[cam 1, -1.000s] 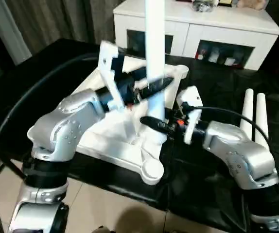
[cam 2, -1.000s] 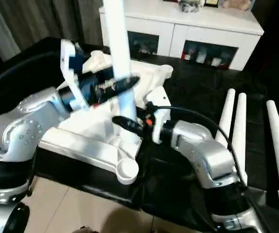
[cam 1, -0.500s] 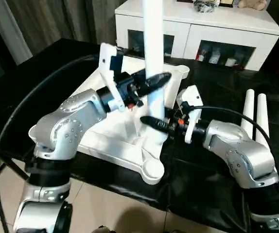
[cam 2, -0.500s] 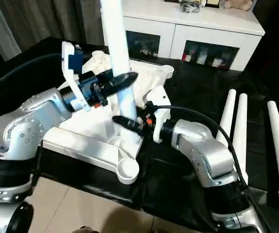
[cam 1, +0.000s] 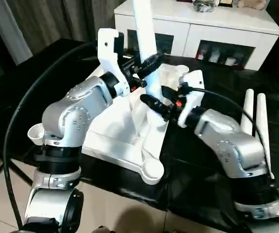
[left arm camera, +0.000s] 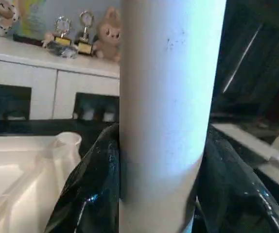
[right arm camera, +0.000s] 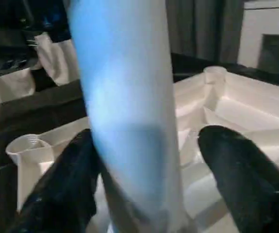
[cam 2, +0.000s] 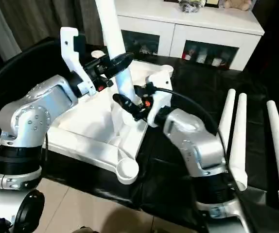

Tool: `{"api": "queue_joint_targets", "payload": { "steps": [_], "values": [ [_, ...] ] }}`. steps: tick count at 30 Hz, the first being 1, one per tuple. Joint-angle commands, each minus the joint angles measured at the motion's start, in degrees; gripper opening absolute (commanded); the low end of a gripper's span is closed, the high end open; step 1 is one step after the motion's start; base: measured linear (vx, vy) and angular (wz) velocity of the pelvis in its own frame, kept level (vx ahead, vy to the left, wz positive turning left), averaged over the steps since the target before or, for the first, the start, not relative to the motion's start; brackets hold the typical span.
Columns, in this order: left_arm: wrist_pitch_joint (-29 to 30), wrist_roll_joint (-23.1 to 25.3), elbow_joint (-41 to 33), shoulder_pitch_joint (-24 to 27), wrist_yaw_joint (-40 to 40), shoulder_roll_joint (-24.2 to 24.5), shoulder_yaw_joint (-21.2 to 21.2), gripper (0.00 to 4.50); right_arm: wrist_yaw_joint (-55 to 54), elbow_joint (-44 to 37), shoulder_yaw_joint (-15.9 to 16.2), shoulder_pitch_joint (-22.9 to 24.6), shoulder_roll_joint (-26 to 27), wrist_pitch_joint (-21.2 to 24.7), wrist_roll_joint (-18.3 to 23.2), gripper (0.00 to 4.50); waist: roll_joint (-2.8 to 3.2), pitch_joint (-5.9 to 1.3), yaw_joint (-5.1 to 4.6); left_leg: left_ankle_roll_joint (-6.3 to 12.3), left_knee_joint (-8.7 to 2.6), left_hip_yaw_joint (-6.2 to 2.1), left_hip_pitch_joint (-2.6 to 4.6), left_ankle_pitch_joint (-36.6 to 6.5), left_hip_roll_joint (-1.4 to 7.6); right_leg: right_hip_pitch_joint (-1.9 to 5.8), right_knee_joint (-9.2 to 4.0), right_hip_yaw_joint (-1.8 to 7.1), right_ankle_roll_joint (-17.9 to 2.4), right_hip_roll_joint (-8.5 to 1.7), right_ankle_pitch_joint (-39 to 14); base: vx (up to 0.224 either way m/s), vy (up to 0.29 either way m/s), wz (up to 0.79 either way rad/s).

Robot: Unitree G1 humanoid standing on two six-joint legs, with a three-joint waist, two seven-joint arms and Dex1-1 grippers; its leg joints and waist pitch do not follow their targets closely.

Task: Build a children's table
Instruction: Pick table leg

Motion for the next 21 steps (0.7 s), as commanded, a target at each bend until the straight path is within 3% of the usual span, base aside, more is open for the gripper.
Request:
{"api": "queue_joint_targets", "payload": {
  "steps": [1, 10, 21],
  "values": [
    [0.1, 0.9, -0.3, -0.3, 0.0, 0.6, -1.2, 1.84, -1.1, 0.0, -0.6, -1.4, -0.8, 1.1, -1.2, 3.44, 0.02, -4.18, 0.09, -1.55, -4.65, -0.54, 0.77, -10.0, 1.76, 3.28, -3.50, 1.83, -10.8, -2.54, -10.9, 0.000, 0.000, 0.00],
    [-0.6, 2.6, -1.5, -0.5, -2.5, 1.9, -3.5, 1.84, 1.2, -0.8, 0.8, -1.5, -2.7, 3.9, -0.9, 3.44, 0.00, -3.96, 0.13, -2.07, -4.78, -0.54, 0.90, -12.1, 1.82, 3.07, -3.84, 1.87, -9.8, -2.58, -14.3, 0.000, 0.000, 0.00],
    [-1.7, 4.6, -2.1, -0.5, -3.8, 2.2, -5.8, 1.84, 2.4, -1.4, 1.4, -1.3, -2.8, 5.2, 0.1, 3.44, -0.02, -4.11, 0.13, -1.75, -4.68, -0.53, 0.79, -10.6, 1.82, 3.22, -3.60, 1.86, -10.8, -2.60, -11.6, 0.000, 0.000, 0.00]
  ]
}}
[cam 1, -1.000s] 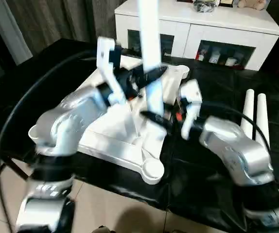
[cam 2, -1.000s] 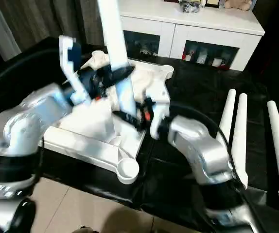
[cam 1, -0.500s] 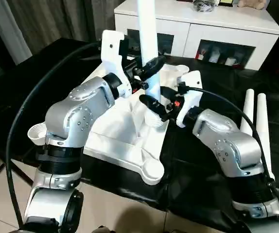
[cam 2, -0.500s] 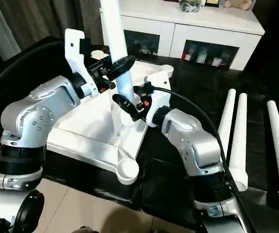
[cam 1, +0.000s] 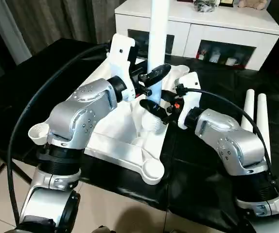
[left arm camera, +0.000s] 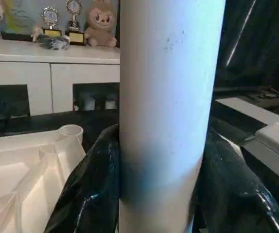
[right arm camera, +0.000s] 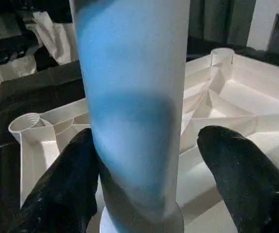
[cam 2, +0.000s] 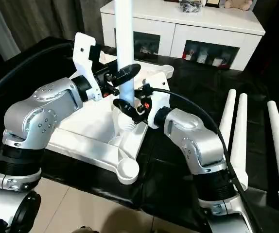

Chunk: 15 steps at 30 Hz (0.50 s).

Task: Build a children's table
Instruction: Pick table leg

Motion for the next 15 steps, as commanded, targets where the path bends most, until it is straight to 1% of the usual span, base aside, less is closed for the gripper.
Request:
{"api": "queue_joint_targets", "payload": {
  "steps": [1, 2, 3, 5, 6, 7, 8, 9, 15],
  "values": [
    [-0.9, 0.5, -1.7, -0.5, -0.7, 0.2, -0.7, 1.84, 0.5, -1.4, 0.1, -0.2, -0.2, 1.0, 0.3, 3.44, 0.00, -4.10, 0.11, -1.80, -4.69, -0.54, 0.79, -10.7, 1.83, 3.22, -3.60, 1.86, -10.9, -2.62, -11.7, 0.000, 0.000, 0.00],
    [-1.0, 0.6, -1.7, -0.5, -0.8, 0.2, -0.7, 1.84, 0.6, -1.4, 0.2, -0.1, -0.2, 1.1, 0.4, 3.62, 0.03, -4.06, 0.11, -1.84, -4.73, -0.53, 0.82, -11.1, 1.85, 3.17, -3.65, 1.86, -10.9, -2.62, -12.1, 0.000, 0.000, 0.00],
    [-1.2, 0.7, -1.6, -0.5, -0.9, 0.2, -0.7, 1.84, 0.8, -1.4, 0.2, -0.1, -0.2, 1.1, 0.4, 3.62, 0.05, -4.07, 0.12, -1.86, -4.74, -0.56, 0.86, -11.3, 1.88, 3.16, -3.69, 1.85, -10.9, -2.65, -12.3, 0.000, 0.000, 0.00],
    [-1.4, 1.0, -1.5, -0.5, -0.9, 0.3, -0.7, 1.84, 1.1, -1.6, 0.4, 0.1, -0.3, 1.1, 0.5, 3.83, 0.05, -4.03, 0.12, -2.01, -4.77, -0.56, 0.83, -11.6, 1.86, 3.16, -3.74, 1.85, -10.7, -2.63, -12.7, 0.000, 0.000, 0.00],
    [-1.5, 1.2, -1.4, -0.5, -0.8, 0.3, -0.8, 1.84, 1.4, -1.8, 0.5, 0.2, -0.5, 1.3, 0.5, 3.83, 0.02, -4.02, 0.10, -2.05, -4.80, -0.58, 0.85, -11.9, 1.89, 3.16, -3.75, 1.87, -10.6, -2.65, -12.9, 0.000, 0.000, 0.00],
    [-1.6, 1.2, -1.4, -0.5, -0.9, 0.3, -0.9, 1.84, 1.4, -1.8, 0.6, 0.3, -0.6, 1.4, 0.5, 4.03, 0.04, -4.02, 0.11, -2.07, -4.80, -0.58, 0.91, -12.0, 1.91, 3.11, -3.75, 1.86, -10.5, -2.65, -13.1, 0.000, 0.000, 0.00],
    [-1.6, 1.3, -1.4, -0.5, -0.9, 0.3, -0.9, 1.84, 1.4, -1.8, 0.6, 0.3, -0.6, 1.4, 0.4, 4.03, 0.03, -4.04, 0.10, -2.05, -4.78, -0.58, 0.85, -11.9, 1.90, 3.14, -3.72, 1.88, -10.5, -2.66, -13.0, 0.000, 0.000, 0.00],
    [-1.7, 1.4, -1.4, -0.5, -0.9, 0.3, -0.8, 1.84, 1.3, -1.8, 0.6, 0.3, -0.6, 1.4, 0.3, 4.17, 0.04, -4.01, 0.11, -2.12, -4.80, -0.59, 0.81, -11.9, 1.87, 3.15, -3.77, 1.88, -10.5, -2.69, -13.2, 0.000, 0.000, 0.00],
    [-2.0, 2.0, -1.3, -0.4, -1.3, 0.3, -0.9, 1.84, 1.6, -2.1, 0.3, 0.6, -0.5, 2.0, 0.8, 4.19, -0.02, -4.07, 0.12, -2.04, -4.75, -0.59, 0.79, -11.4, 1.85, 3.18, -3.72, 1.88, -10.5, -2.68, -12.8, 0.000, 0.000, 0.00]
  ]
}}
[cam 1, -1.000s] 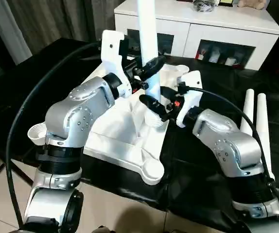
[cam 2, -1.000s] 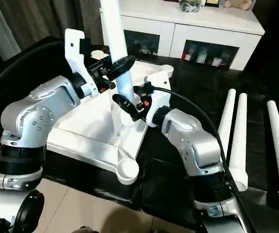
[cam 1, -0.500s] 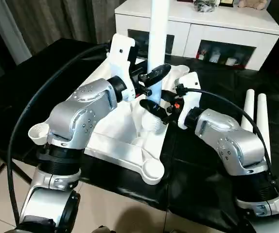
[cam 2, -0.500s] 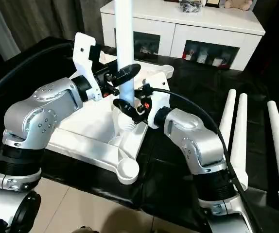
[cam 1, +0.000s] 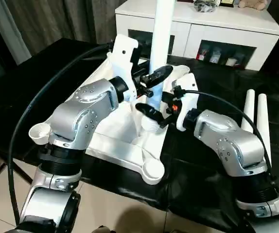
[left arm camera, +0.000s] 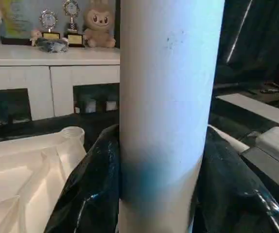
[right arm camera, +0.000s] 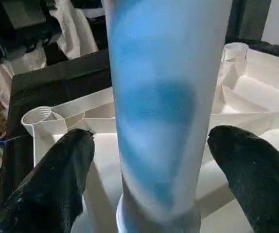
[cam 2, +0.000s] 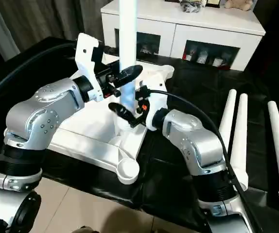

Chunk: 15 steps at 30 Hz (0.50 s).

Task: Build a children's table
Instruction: Pick table leg

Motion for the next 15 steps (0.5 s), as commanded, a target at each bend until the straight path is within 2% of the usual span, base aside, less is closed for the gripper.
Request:
{"api": "queue_joint_targets", "payload": {
  "steps": [1, 3, 5, 7, 10, 12, 15],
  "values": [
    [-0.9, 0.3, -1.3, -0.4, -0.5, 0.3, -0.2, 1.84, 0.4, -1.1, -0.5, 0.2, -0.4, 0.9, 0.4, 4.19, -0.03, -4.04, 0.10, -2.00, -4.76, -0.58, 0.75, -11.4, 1.86, 3.18, -3.73, 1.89, -10.5, -2.68, -12.8, 0.000, 0.000, 0.00],
    [-0.9, 0.3, -1.4, -0.3, -0.6, 0.4, -0.3, 1.84, 0.5, -1.2, -0.6, 0.3, -0.4, 1.0, 0.6, 4.19, -0.02, -4.06, 0.11, -1.93, -4.75, -0.57, 0.77, -11.3, 1.87, 3.17, -3.70, 1.88, -10.6, -2.68, -12.8, 0.000, 0.000, 0.00],
    [-0.8, 0.2, -1.6, -0.3, -0.8, 0.3, -0.3, 1.84, 0.6, -1.1, -0.6, 0.3, -0.3, 1.1, 0.7, 3.92, 0.02, -4.08, 0.14, -1.90, -4.73, -0.57, 0.77, -11.2, 1.86, 3.16, -3.72, 1.89, -10.6, -2.68, -12.6, 0.000, 0.000, 0.00],
    [-0.6, 0.1, -2.0, -0.3, -1.2, 0.2, -0.3, 1.84, 0.6, -0.9, -0.9, 0.3, 0.0, 1.0, 1.0, 3.85, 0.03, -4.03, 0.09, -1.95, -4.77, -0.57, 0.81, -11.7, 1.87, 3.11, -3.77, 1.87, -10.6, -2.67, -13.2, 0.000, 0.000, 0.00],
    [-0.4, 0.1, -2.4, -0.2, -1.5, 0.0, -0.4, 1.84, 0.6, -0.7, -1.1, 0.3, 0.4, 1.0, 1.2, 3.44, 0.03, -4.02, 0.14, -2.08, -4.81, -0.60, 0.81, -11.8, 1.93, 3.11, -3.75, 1.89, -10.7, -2.72, -13.2, 0.000, 0.000, 0.00],
    [-0.4, 0.0, -2.5, -0.1, -1.6, 0.0, -0.5, 1.84, 0.6, -0.7, -1.2, 0.3, 0.5, 1.0, 1.3, 3.36, 0.03, -4.02, 0.11, -2.06, -4.80, -0.60, 0.78, -11.7, 1.93, 3.14, -3.72, 1.89, -10.8, -2.72, -12.9, 0.000, 0.000, 0.00],
    [-0.2, -0.1, -2.8, 0.0, -2.0, 0.1, -0.6, 1.84, 0.7, -0.4, -1.3, 0.3, 0.6, 0.9, 1.2, 3.01, 0.04, -3.99, 0.11, -2.12, -4.82, -0.59, 0.82, -12.1, 1.89, 3.07, -3.82, 1.90, -10.5, -2.69, -13.6, 0.000, 0.000, 0.00]
  ]
}}
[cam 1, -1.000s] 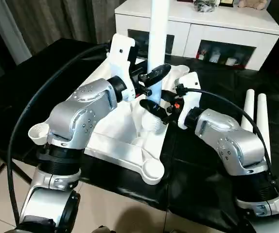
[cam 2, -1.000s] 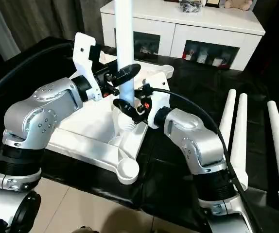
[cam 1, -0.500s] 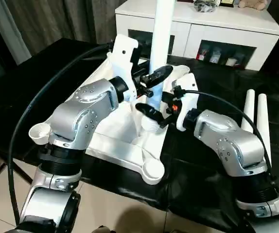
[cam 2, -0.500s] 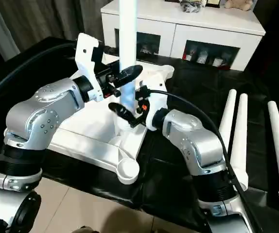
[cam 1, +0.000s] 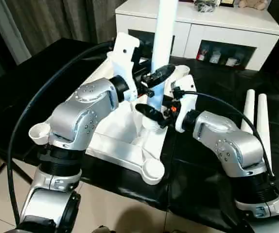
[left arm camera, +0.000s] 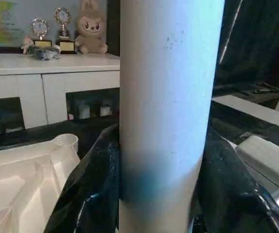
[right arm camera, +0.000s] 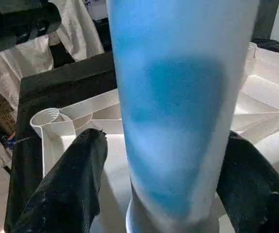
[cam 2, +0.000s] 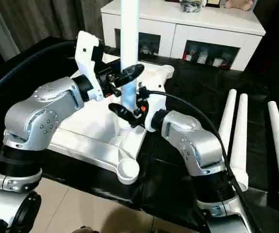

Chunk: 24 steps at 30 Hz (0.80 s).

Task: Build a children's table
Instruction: Pick table leg

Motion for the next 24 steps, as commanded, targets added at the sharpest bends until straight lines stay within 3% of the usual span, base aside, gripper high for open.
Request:
{"api": "queue_joint_targets", "payload": {
  "steps": [1, 9, 15, 24],
  "values": [
    [-0.2, -0.1, -1.2, 0.0, -0.7, 0.2, -0.4, 1.84, 0.3, -0.4, -1.1, 0.3, -0.1, 0.7, 0.5, 2.96, 0.04, -3.99, 0.11, -2.15, -4.82, -0.59, 0.83, -12.1, 1.89, 3.07, -3.81, 1.89, -10.5, -2.68, -13.6, 0.000, 0.000, 0.00],
    [0.1, 0.1, -1.9, 0.5, -1.8, 0.5, -1.0, 1.84, 0.3, -0.2, -1.1, 0.3, -0.2, 0.6, 0.5, 2.19, 0.01, -4.03, 0.09, -2.15, -4.83, -0.61, 0.76, -11.6, 1.93, 3.13, -3.70, 1.89, -10.6, -2.70, -12.8, 0.000, 0.000, 0.00],
    [0.0, 0.3, -2.0, 0.6, -2.1, 0.6, -1.0, 1.84, 0.4, -0.2, -1.2, 0.3, -0.3, 0.5, 0.4, 1.90, -0.01, -3.96, 0.10, -2.12, -4.84, -0.58, 0.82, -12.0, 1.91, 3.04, -3.81, 1.90, -10.5, -2.69, -13.6, 0.000, 0.000, 0.00],
    [0.1, 0.1, -2.2, 0.7, -2.0, 0.4, -0.7, 1.84, 0.5, -0.1, -0.8, 0.6, -0.4, -0.4, -0.3, 1.87, 0.08, -3.96, 0.09, -2.25, -4.89, -0.65, 0.76, -12.1, 1.91, 3.07, -3.81, 1.88, -10.2, -2.70, -13.8, 0.000, 0.000, 0.00]
  ]
}}
